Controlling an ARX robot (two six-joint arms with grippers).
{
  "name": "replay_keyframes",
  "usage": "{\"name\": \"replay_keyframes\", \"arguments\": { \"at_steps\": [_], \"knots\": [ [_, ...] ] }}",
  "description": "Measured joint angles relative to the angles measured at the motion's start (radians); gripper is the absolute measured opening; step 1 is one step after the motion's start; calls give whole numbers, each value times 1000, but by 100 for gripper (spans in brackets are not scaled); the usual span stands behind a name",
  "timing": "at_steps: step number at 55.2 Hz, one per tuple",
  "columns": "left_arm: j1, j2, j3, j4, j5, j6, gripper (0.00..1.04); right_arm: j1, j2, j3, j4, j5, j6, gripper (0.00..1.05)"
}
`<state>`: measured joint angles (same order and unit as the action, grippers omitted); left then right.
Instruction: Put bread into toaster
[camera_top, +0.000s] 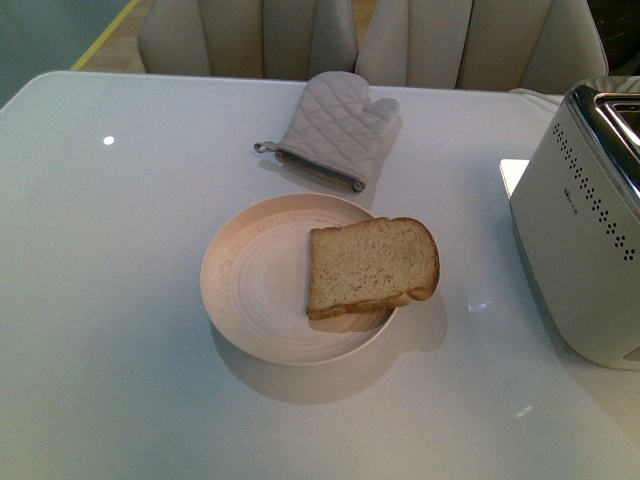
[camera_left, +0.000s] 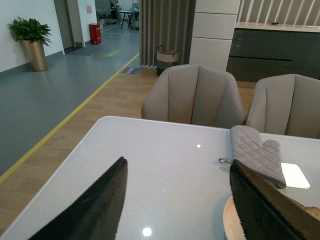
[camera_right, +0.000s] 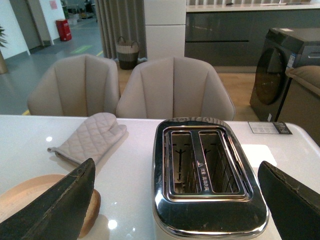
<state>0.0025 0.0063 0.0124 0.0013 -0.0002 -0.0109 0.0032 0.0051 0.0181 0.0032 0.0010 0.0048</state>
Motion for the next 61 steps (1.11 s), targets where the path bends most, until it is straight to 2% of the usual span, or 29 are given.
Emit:
{"name": "replay_keyframes", "arguments": {
  "at_steps": [10, 14, 17, 22, 32, 44, 61],
  "knots": [
    [0, 0, 0, 0, 0, 2, 99, 0, 0, 0, 0, 0, 0, 96],
    [0, 0, 0, 0, 0, 2, 97, 7, 16, 10, -37, 26, 10, 96],
    [0, 0, 0, 0, 0, 2, 97, 47, 106, 76, -205, 118, 66, 96],
    [0, -1, 0, 0, 0, 2, 97, 98, 222, 115, -283, 156, 117, 96],
    [0, -1, 0, 0, 0, 2, 97, 206, 444, 172, -121, 182, 188, 96],
    [0, -1, 0, 0, 0, 3, 97, 307, 943, 301, 151, 113, 301, 96],
    [0, -1, 0, 0, 0, 2, 97, 396, 1550, 558, 238, 8, 577, 96]
  ]
}}
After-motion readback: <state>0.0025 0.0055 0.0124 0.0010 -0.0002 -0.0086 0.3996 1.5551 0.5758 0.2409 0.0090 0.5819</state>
